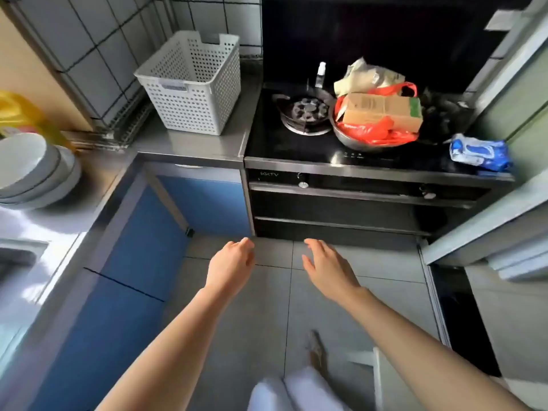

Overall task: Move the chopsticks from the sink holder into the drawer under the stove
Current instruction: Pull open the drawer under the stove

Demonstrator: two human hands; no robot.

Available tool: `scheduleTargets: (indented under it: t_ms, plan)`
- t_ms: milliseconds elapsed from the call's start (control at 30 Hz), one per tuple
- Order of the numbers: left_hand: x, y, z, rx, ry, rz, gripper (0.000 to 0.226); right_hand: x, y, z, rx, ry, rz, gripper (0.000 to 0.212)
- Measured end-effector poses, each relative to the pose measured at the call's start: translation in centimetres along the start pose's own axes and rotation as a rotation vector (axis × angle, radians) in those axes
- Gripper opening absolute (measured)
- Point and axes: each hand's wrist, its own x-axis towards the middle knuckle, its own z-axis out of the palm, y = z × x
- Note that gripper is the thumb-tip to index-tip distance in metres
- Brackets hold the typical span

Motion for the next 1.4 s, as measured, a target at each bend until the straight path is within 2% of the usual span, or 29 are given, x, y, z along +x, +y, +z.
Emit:
scheduleTargets:
  t_ms: [167, 267, 500, 733, 867, 933, 1067, 1267, 1400]
  plan:
    - [3.0, 3.6, 4.3, 0.037, -0.203, 0.085, 0.012, 1.1, 6.3, 0.4, 0.262, 0.011, 0.27, 0.04]
    - [6.1, 6.0, 6.6, -0.027, -0.235, 0.067, 0.011, 3.7, 9.9, 0.0, 0.372, -0.005, 0.374, 0.039]
    - [14.5, 12.4, 10.2, -0.267, -0.302, -0.167, 0.023, 11.7, 17.2, -2.6, 0.512, -0.045, 0.498, 0.034]
    - [21.7, 15.2, 15.1, -0.57, -0.337, -0.452, 0.02, 19.6, 22.6, -4.0, 0.686, -0.074, 0.676, 0.029]
    - [26.8, 14.7, 19.2, -0.833, -0.293, -0.677, 0.017, 24.1, 25.8, -2.1, 0.892, -0.097, 0.821, 0.01]
    - [27.7, 14.6, 19.3, -0.974, -0.266, -0.755, 0.014, 24.7, 26.1, -2.2, 1.009, -0.085, 0.884, 0.009]
    - [31.9, 13.2, 23.6, -1.164, -0.257, -0.892, 0.011, 29.0, 29.4, 0.9, 1.191, -0.041, 1.016, 0.011]
    - [36.3, 12.3, 28.7, -1.433, -0.268, -0.995, 0.013, 33.9, 32.5, 4.3, 1.467, 0.046, 1.102, 0.013]
    - [38.0, 12.3, 31.1, -1.677, -0.216, -1.066, 0.031, 35.8, 33.6, 5.7, 1.65, 0.124, 1.128, 0.01]
